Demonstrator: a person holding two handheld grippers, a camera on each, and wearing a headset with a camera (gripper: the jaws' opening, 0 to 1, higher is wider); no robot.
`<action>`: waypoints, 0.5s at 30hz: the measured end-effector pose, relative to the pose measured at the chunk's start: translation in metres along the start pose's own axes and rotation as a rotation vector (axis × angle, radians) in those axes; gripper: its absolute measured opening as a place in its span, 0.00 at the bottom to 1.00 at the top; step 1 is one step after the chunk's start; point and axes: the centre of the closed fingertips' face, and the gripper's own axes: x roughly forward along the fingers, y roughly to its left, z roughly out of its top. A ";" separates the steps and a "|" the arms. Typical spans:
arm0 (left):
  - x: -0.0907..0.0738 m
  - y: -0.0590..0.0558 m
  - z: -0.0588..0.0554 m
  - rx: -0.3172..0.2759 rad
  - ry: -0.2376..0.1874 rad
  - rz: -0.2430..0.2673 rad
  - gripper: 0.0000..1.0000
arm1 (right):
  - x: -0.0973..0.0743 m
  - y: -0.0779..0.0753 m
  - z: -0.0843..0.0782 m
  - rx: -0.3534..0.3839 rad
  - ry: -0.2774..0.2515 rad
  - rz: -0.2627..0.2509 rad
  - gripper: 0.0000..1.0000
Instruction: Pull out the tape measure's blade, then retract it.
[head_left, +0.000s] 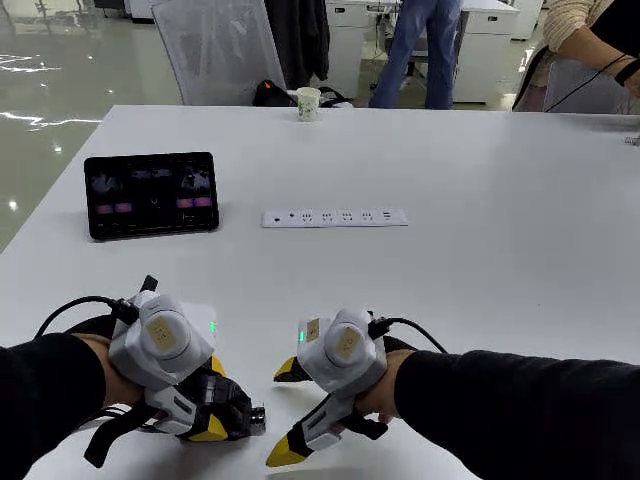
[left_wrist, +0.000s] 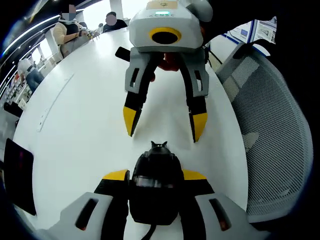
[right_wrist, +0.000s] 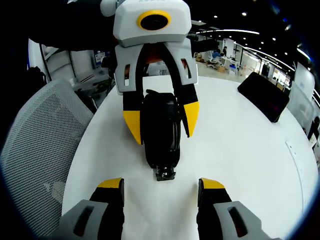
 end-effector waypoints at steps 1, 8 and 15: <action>0.000 0.000 0.000 0.000 0.000 0.000 0.33 | 0.002 0.001 0.000 -0.009 0.004 0.007 0.54; 0.000 0.000 0.000 -0.006 0.000 0.000 0.33 | 0.005 -0.011 0.006 -0.007 0.011 -0.020 0.32; 0.000 0.000 0.000 -0.011 -0.004 -0.005 0.33 | 0.008 -0.008 0.005 -0.019 0.029 -0.001 0.27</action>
